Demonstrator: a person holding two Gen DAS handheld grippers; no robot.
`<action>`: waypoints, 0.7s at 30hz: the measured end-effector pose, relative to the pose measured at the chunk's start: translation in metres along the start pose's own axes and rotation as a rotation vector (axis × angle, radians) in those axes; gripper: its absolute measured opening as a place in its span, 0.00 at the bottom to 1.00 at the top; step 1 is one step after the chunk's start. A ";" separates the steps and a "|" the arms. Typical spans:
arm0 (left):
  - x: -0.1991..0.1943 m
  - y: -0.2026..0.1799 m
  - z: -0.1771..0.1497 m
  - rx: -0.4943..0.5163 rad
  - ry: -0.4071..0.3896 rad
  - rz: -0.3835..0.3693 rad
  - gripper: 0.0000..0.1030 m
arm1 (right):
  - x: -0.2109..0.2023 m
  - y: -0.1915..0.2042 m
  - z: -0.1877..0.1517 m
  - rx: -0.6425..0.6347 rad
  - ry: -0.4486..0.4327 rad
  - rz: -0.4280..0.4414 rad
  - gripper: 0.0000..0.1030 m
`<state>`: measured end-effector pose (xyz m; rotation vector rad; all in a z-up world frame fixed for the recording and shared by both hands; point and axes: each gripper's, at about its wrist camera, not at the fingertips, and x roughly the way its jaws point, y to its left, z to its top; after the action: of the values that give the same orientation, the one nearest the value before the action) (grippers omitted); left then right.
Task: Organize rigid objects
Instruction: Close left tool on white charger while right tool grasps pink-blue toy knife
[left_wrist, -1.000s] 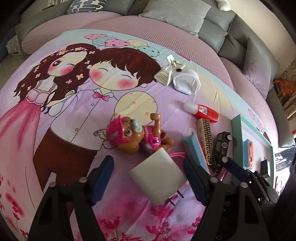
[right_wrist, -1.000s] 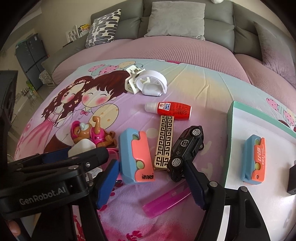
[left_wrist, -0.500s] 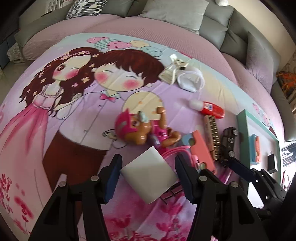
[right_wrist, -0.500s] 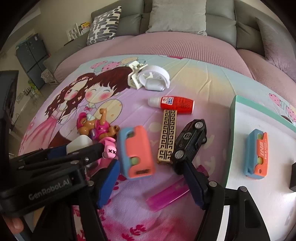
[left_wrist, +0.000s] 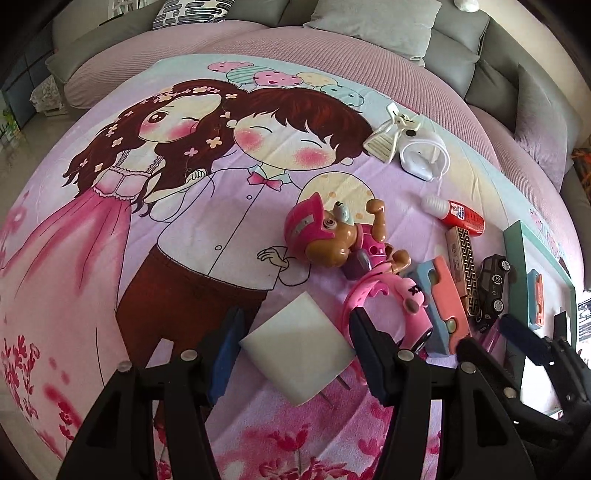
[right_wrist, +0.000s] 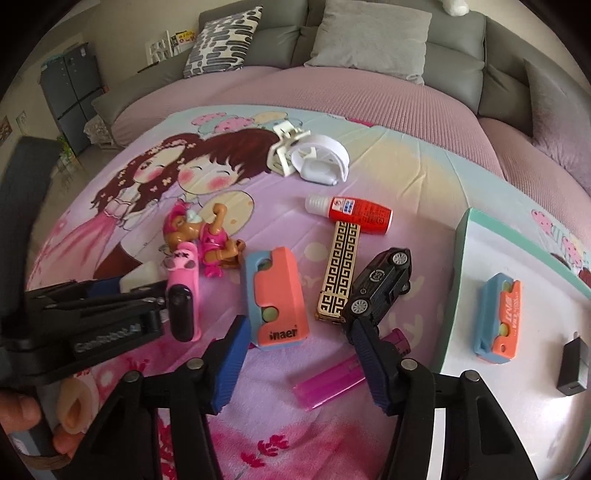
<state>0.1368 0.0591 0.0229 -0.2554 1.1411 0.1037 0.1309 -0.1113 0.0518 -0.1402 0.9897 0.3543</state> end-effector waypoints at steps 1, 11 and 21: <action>0.000 0.000 0.000 0.000 0.000 0.000 0.59 | -0.003 0.001 0.001 -0.006 -0.012 0.003 0.59; 0.003 -0.005 -0.002 0.012 0.002 0.010 0.59 | 0.028 0.005 -0.003 0.028 0.048 0.101 0.44; 0.004 -0.010 -0.003 0.019 0.009 0.017 0.59 | 0.040 0.016 0.000 0.000 0.018 0.068 0.45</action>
<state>0.1378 0.0487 0.0200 -0.2299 1.1524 0.1068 0.1452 -0.0877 0.0192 -0.1100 1.0141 0.4154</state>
